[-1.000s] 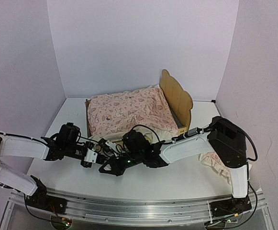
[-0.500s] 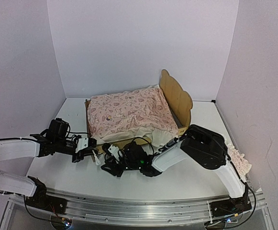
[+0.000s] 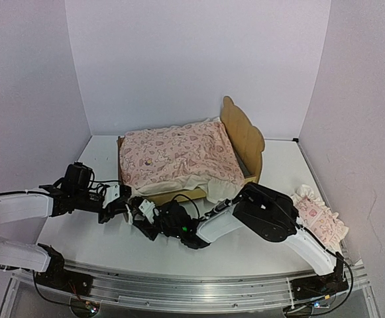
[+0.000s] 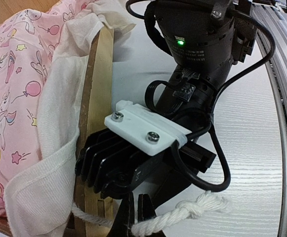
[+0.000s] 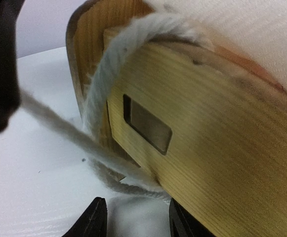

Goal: Set up the pet bed

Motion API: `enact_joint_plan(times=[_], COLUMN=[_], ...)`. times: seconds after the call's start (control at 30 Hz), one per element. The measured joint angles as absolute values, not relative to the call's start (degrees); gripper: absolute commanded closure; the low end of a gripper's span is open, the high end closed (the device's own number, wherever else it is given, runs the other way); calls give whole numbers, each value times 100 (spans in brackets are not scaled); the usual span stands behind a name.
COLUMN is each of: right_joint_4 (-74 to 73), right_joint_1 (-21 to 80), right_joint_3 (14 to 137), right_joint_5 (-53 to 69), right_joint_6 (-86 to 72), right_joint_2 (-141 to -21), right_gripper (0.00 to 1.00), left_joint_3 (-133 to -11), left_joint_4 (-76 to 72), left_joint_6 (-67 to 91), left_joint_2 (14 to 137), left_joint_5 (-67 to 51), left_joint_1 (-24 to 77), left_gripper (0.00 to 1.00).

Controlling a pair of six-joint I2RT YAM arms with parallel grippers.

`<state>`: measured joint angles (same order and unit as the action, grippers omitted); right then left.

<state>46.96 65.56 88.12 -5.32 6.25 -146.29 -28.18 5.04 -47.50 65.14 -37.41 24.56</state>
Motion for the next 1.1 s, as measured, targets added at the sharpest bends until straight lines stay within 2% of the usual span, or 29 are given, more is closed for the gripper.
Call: enact_joint_plan(times=[0.27, 0.63, 0.7, 0.83, 0.87, 0.93, 1.1], right_joint_4=[4689, 4528, 4493, 4393, 4382, 4368, 4471], right_joint_1=[6585, 6705, 6714, 6722, 6722, 6722, 6724], right_joint_3=[9621, 10562, 10852, 11221, 11247, 11269, 10937], right_joint_5=[-969, -1745, -1727, -1717, -1719, -1703, -1522], right_joint_6=[800, 1269, 1282, 1300, 1312, 1349, 1334], right_joint_2=[-15102, -15596, -15765, -15969, -15982, -15987, -15821], right_gripper=[57, 60, 66, 93, 97, 100, 100], left_joint_3=[-2822, -3170, -3173, -3183, -3185, -3190, -3190], left_joint_4=[511, 694, 706, 723, 733, 748, 826], left_joint_6=[-4464, -3278, -3152, -3014, -2998, -2992, -3239], left_joint_2=[6540, 6854, 6904, 7004, 7013, 7017, 7013], left_joint_5=[-3612, -3986, -3988, -3986, -3994, -4031, -4285], left_joint_1=[2303, 1507, 1443, 1351, 1333, 1299, 1222], left_gripper=[100, 100, 100, 100, 100, 100, 100])
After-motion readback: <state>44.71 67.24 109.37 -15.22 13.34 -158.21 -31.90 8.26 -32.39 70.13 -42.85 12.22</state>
